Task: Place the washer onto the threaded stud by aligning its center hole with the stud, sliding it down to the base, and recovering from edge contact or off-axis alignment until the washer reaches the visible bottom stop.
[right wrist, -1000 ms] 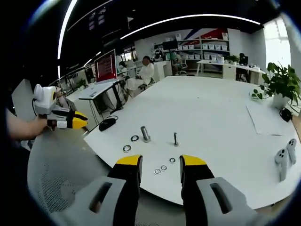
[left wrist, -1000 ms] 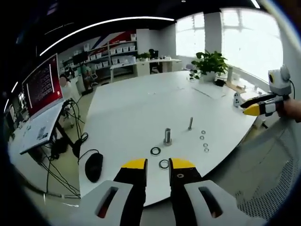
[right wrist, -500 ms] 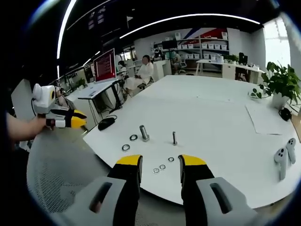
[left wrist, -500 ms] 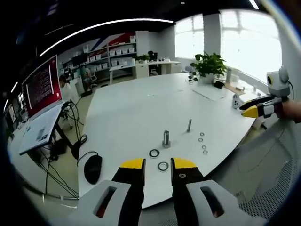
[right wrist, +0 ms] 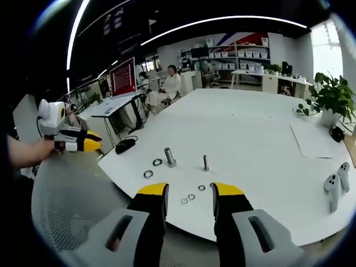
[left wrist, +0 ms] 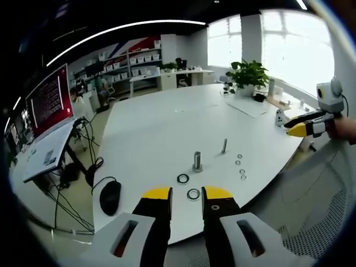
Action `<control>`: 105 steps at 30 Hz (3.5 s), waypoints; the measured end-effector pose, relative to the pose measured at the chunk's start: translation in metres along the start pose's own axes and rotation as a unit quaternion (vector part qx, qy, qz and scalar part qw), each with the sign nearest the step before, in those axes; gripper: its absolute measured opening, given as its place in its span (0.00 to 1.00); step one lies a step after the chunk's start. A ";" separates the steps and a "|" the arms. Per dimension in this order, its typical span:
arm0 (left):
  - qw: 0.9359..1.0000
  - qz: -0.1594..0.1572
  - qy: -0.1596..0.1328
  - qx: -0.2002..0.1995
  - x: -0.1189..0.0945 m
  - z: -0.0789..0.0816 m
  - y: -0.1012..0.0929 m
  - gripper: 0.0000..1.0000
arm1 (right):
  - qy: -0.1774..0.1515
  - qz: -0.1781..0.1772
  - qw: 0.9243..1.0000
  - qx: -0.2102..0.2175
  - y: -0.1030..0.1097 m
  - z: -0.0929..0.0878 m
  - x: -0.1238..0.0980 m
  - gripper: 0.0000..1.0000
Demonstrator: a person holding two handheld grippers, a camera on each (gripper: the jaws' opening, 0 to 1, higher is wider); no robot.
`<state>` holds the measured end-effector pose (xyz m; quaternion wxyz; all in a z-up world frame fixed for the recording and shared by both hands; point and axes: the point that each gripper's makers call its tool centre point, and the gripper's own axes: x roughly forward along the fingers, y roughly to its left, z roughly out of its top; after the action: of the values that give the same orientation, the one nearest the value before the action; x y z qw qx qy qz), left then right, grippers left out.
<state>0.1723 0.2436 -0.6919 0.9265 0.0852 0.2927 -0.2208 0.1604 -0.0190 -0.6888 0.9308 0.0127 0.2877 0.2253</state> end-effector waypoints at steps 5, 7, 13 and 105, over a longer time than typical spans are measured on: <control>1.000 0.000 0.004 -0.001 0.000 -0.002 0.000 0.18 | -0.006 -0.002 1.000 0.001 -0.001 0.002 -0.001 0.34; 1.000 -0.007 0.015 0.001 0.003 -0.004 -0.002 0.19 | -0.007 -0.003 1.000 0.002 -0.002 0.003 -0.001 0.34; 1.000 -0.005 0.011 0.002 0.001 -0.004 -0.003 0.19 | -0.008 -0.004 1.000 0.004 -0.003 0.001 -0.002 0.34; 0.922 -0.131 0.324 0.166 0.165 -0.097 -0.024 0.21 | -0.007 -0.050 0.998 0.029 -0.030 -0.001 -0.007 0.33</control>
<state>0.2333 0.1912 -0.8673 0.7167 0.2659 0.5441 -0.3460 0.1669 -0.0492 -0.6905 0.9420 0.0266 0.2881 0.1698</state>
